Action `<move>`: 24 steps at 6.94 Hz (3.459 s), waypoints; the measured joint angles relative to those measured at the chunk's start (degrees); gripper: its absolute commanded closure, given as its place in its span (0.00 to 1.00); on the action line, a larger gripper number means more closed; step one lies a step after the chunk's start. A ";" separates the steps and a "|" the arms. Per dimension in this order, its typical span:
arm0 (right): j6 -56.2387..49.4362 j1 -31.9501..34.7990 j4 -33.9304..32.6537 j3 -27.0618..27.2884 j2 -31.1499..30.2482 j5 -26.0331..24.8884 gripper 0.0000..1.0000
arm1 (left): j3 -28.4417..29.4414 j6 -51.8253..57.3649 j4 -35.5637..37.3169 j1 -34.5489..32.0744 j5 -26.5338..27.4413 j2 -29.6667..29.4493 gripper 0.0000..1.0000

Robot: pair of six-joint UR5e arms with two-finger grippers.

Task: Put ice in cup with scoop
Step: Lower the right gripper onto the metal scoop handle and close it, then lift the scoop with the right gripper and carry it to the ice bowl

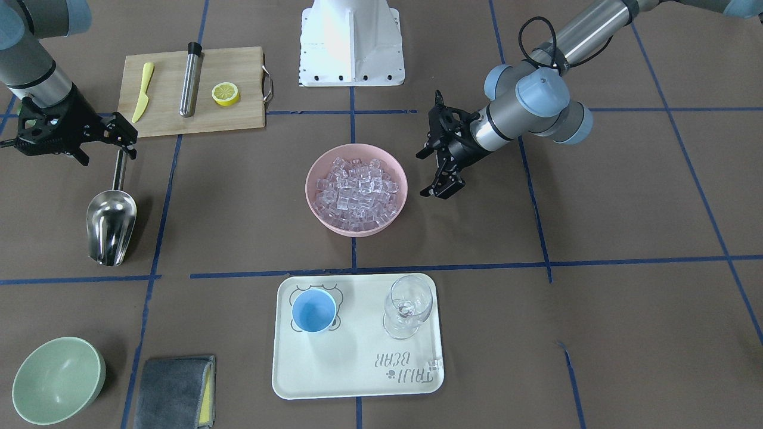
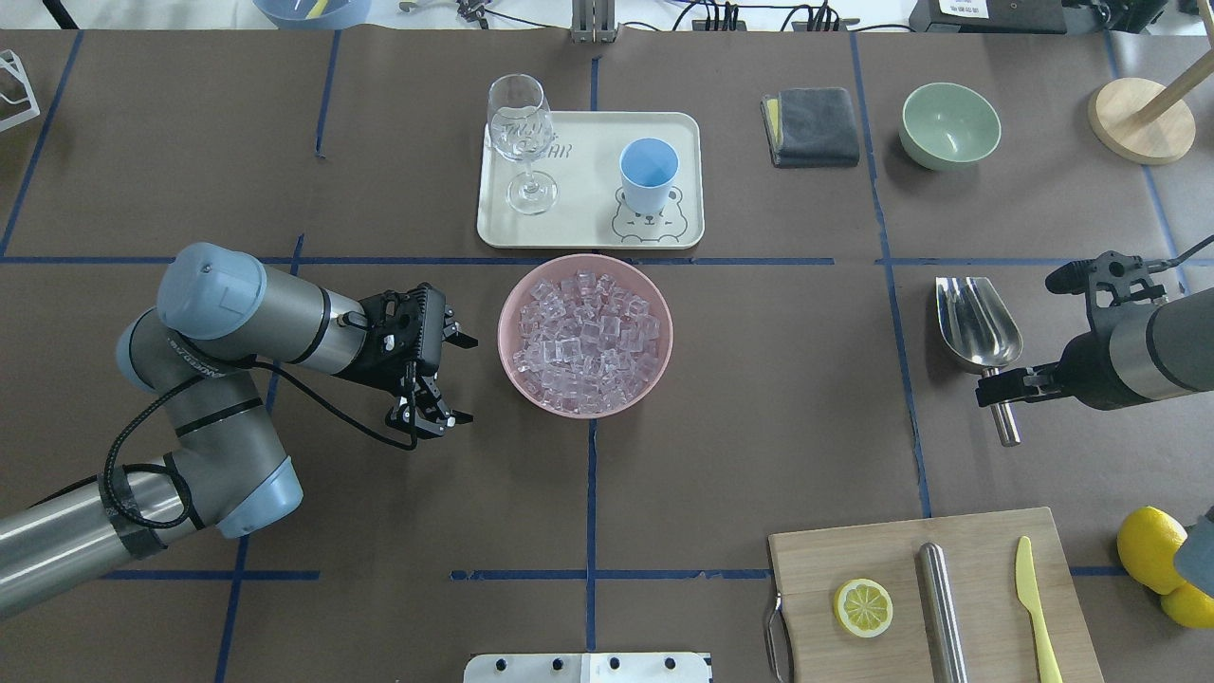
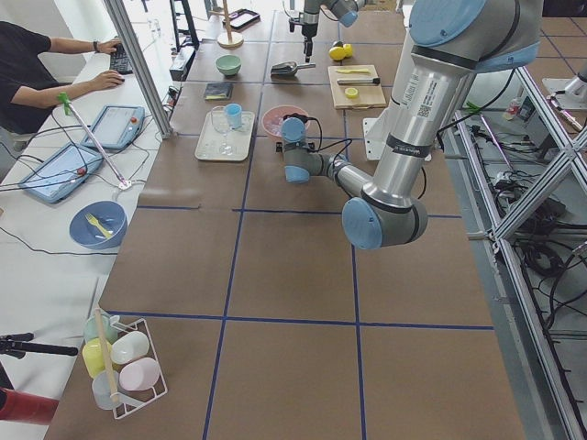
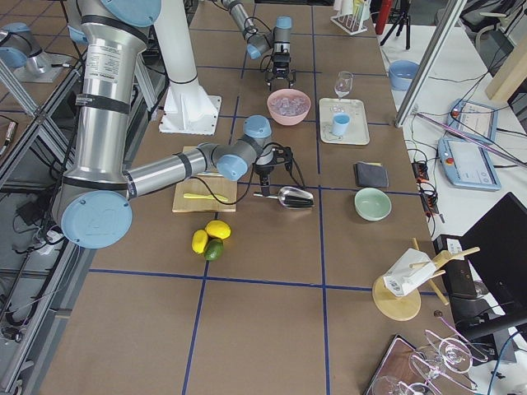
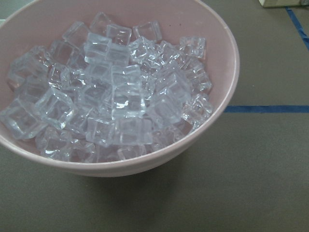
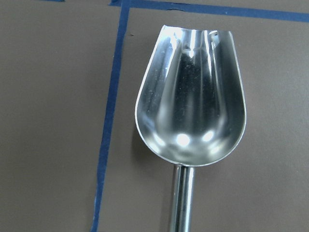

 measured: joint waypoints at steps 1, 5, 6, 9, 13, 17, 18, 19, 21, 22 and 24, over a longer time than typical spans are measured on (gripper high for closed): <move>0.03 -0.63 0.08 -0.10 -0.23 -0.75 0.00 | -0.02 -0.05 -0.02 0.00 0.00 -0.13 0.00; 0.30 -4.51 0.14 -1.88 -0.04 -4.02 0.00 | 0.00 -0.08 0.10 0.00 0.00 -0.33 0.00; 0.36 -4.84 0.21 -2.90 0.24 -4.30 0.04 | 0.01 -0.08 0.13 0.00 0.00 -0.33 0.00; 0.79 -5.62 0.27 -4.46 0.60 -4.62 0.06 | 0.04 -0.08 0.17 -0.08 0.00 -0.25 0.00; 0.78 -6.16 0.29 -6.29 2.07 -4.71 0.69 | 0.05 -0.08 0.15 -0.15 0.07 -0.20 0.00; 0.17 -5.70 0.38 -4.61 1.86 -4.10 1.00 | 0.05 -0.08 0.11 -0.22 0.00 -0.13 0.00; -0.11 -5.43 0.37 -2.84 1.53 -3.85 1.00 | 0.05 -0.08 0.09 -0.28 0.01 -0.07 0.00; -1.24 -5.22 0.29 -0.29 1.29 -3.80 1.00 | 0.04 -0.08 0.02 -0.35 0.00 -0.02 0.00; -3.81 -5.14 0.15 5.13 1.33 -2.61 1.00 | -0.08 -0.08 -0.05 -0.63 0.01 0.02 0.00; -4.86 -5.29 0.13 7.43 1.60 -1.17 1.00 | -0.11 -0.08 -0.09 -0.73 0.00 0.00 0.00; -6.07 -6.42 -0.02 9.34 4.76 0.94 1.00 | -0.11 -0.10 -0.13 -0.84 0.07 -0.08 0.00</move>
